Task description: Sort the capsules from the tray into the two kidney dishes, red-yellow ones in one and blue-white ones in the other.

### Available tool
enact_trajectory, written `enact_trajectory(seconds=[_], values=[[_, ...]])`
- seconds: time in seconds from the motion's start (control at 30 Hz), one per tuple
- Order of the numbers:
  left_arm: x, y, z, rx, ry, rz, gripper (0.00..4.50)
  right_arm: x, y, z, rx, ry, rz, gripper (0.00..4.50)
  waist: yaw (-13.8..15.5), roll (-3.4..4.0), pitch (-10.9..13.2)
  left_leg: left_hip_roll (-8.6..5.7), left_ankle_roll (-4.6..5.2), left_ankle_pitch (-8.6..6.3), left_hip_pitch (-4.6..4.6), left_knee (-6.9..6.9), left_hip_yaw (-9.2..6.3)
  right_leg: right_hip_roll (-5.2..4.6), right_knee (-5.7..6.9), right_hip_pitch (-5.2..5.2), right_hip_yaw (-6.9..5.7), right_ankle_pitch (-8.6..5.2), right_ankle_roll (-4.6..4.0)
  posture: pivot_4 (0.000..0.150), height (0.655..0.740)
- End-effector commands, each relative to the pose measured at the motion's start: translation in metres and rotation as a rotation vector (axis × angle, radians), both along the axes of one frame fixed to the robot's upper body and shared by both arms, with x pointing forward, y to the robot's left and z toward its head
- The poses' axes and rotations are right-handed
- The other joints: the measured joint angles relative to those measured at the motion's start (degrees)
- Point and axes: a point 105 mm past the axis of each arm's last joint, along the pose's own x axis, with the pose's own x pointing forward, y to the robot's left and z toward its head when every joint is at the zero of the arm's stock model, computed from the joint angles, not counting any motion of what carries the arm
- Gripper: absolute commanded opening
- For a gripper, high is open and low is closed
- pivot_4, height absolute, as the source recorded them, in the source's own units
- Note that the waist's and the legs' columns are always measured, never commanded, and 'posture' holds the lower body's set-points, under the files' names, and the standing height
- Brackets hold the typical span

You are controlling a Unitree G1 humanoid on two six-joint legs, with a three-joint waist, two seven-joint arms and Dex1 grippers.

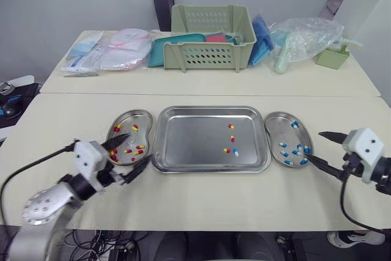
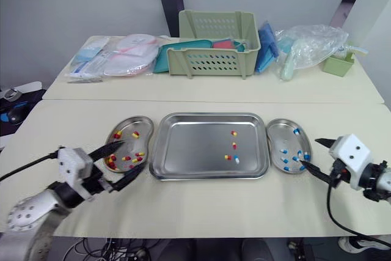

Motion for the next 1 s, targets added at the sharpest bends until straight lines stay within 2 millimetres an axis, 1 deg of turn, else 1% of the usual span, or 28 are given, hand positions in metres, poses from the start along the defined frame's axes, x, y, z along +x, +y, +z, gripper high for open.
enact_trajectory(seconds=[0.03,0.1,0.2,0.27,0.3,0.37,0.47,0.67,0.87,1.0], values=[[-0.009,0.066,0.015,0.060,-0.010,0.217,4.50,-0.008,-0.023,0.012,-0.022,0.021,0.047,4.05,0.00,-0.05,0.03,0.00,0.00,0.00,0.00,0.00,0.00,0.00,0.00,0.01,-0.01,0.00,0.00,0.150,0.7400],[-0.018,0.092,0.016,0.122,0.007,0.280,4.50,-0.010,-0.034,0.013,-0.036,0.051,0.057,4.46,-0.02,-0.10,0.06,0.00,0.00,0.00,0.01,0.00,0.01,0.00,-0.01,0.01,0.00,0.00,0.00,0.150,0.7400],[-0.031,0.129,0.015,0.209,0.049,0.355,4.50,-0.014,-0.052,0.011,-0.080,0.093,0.054,4.46,-0.01,-0.09,0.08,0.00,0.00,0.00,0.02,-0.02,0.03,0.00,-0.02,0.01,0.00,0.00,-0.01,0.150,0.7400],[-0.037,0.146,0.013,0.236,0.076,0.385,4.50,-0.015,-0.061,0.010,-0.110,0.115,0.054,4.46,-0.03,-0.09,0.09,0.00,0.00,0.00,0.03,-0.03,0.04,-0.01,-0.02,0.01,0.00,0.00,-0.01,0.150,0.7400],[-0.039,0.151,0.012,0.251,0.093,0.385,4.50,-0.016,-0.066,0.009,-0.124,0.125,0.050,4.46,-0.05,-0.09,0.10,0.00,0.00,0.00,0.03,-0.03,0.05,-0.01,-0.02,0.01,0.01,0.00,-0.01,0.150,0.7400],[-0.041,0.157,0.010,0.269,0.110,0.377,4.50,-0.017,-0.072,0.008,-0.144,0.140,0.049,4.46,-0.09,-0.09,0.11,0.00,0.00,0.00,0.03,-0.03,0.07,-0.01,-0.03,0.01,0.02,0.00,-0.01,0.150,0.7400],[-0.038,0.166,0.013,0.263,0.105,0.394,4.50,-0.018,-0.079,0.010,-0.156,0.150,0.047,4.46,-0.08,-0.09,0.11,0.01,0.00,0.00,0.03,-0.04,0.06,-0.01,-0.02,0.01,0.00,0.00,-0.01,0.150,0.7400],[-0.044,0.179,0.003,0.280,0.144,0.404,4.50,-0.017,-0.088,0.007,-0.170,0.147,0.020,4.46,-0.23,-0.06,0.12,0.02,-0.01,0.00,0.03,-0.06,0.09,-0.01,-0.01,-0.01,0.02,0.00,-0.01,0.150,0.7400],[-0.056,0.184,-0.008,0.271,0.177,0.411,4.50,-0.019,-0.084,0.002,-0.165,0.151,0.022,4.46,-0.55,-0.06,0.13,0.04,-0.01,0.00,0.03,-0.06,0.09,0.00,0.01,-0.02,0.02,0.00,-0.01,0.150,0.7400],[-0.057,0.183,-0.009,0.271,0.181,0.404,4.50,-0.022,-0.084,0.000,-0.161,0.155,0.016,4.46,-0.56,-0.06,0.12,0.04,-0.01,0.00,0.03,-0.06,0.09,0.00,0.01,-0.02,0.02,0.00,-0.01,0.150,0.7400]])
